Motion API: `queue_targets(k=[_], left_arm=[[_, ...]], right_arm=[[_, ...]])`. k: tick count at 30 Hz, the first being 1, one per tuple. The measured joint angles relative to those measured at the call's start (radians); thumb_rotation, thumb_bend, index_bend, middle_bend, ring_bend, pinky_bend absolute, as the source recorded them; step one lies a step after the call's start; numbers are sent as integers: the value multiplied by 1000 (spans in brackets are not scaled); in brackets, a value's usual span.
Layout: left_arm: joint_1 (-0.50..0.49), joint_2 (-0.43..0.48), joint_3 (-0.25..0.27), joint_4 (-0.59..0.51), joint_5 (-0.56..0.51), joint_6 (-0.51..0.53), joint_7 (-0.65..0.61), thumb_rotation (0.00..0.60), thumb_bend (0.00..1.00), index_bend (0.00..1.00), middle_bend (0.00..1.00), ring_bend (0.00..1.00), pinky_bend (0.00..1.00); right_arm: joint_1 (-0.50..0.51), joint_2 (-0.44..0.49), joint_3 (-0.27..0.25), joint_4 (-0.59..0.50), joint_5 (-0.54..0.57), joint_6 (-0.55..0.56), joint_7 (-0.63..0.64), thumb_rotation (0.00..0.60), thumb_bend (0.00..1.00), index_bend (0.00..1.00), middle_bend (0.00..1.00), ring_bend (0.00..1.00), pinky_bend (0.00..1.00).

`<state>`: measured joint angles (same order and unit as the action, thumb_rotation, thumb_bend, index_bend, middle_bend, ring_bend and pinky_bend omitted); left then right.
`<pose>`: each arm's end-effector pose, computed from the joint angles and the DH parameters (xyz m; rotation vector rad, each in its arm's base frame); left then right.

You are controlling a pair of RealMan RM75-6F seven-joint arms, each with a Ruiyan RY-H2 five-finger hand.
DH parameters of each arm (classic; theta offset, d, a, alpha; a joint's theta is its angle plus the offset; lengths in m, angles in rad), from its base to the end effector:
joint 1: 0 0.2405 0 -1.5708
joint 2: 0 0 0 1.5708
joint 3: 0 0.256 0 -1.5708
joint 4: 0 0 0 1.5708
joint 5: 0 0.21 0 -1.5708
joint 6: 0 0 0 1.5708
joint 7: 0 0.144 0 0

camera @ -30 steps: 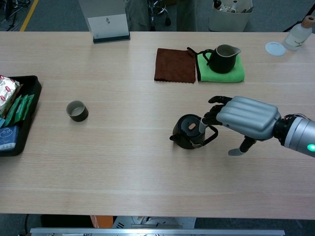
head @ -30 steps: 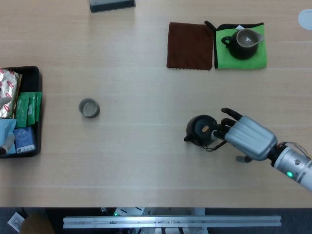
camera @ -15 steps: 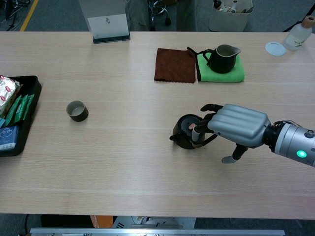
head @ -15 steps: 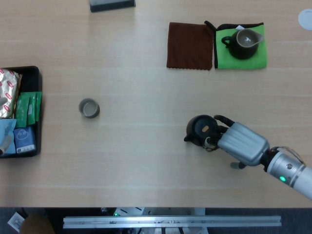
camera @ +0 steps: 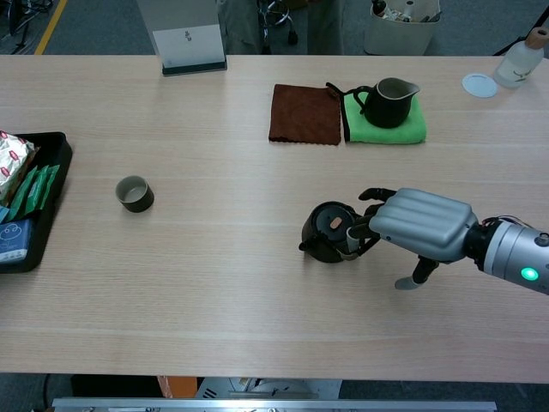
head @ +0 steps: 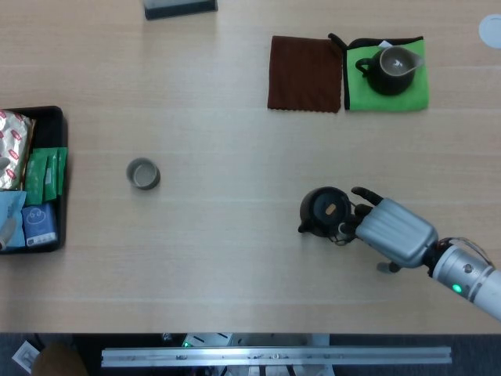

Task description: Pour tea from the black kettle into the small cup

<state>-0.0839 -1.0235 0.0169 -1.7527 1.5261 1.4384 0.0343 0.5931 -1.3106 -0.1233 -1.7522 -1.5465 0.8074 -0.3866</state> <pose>-0.2949 0.1640 0.1601 -1.4686 -0.9856 -0.8535 -0.1929 -0.2093 -0.0122 2.4447 -0.7666 0.6318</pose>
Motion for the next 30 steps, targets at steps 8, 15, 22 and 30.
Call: queue_targets(k=[8,15,22,30], left_arm=[[0,-1,0,0,-2,-2,2,600,270,192,94,82,56],[-1,-3,0,3,-4,-6,1,600,270,192,93,82,56],[1,-2,0,3,-5,-6,0,600,270,191,93,82,56],[2,0,-1,4,-8,-4,-3,600,270,192,93,82,56]], right_arm=[[10,-7,-9,9,10,-24,-12,600,0,395,411,347,97],[17,-17,-18,21,24,-46,-30,600,0,417,426,362,97],[23,-25,-17,27,39,-54,-43,600,0,490,484,420,97],[23,-45,1,35,45,-32,-31,600,0,726,723,661,97]])
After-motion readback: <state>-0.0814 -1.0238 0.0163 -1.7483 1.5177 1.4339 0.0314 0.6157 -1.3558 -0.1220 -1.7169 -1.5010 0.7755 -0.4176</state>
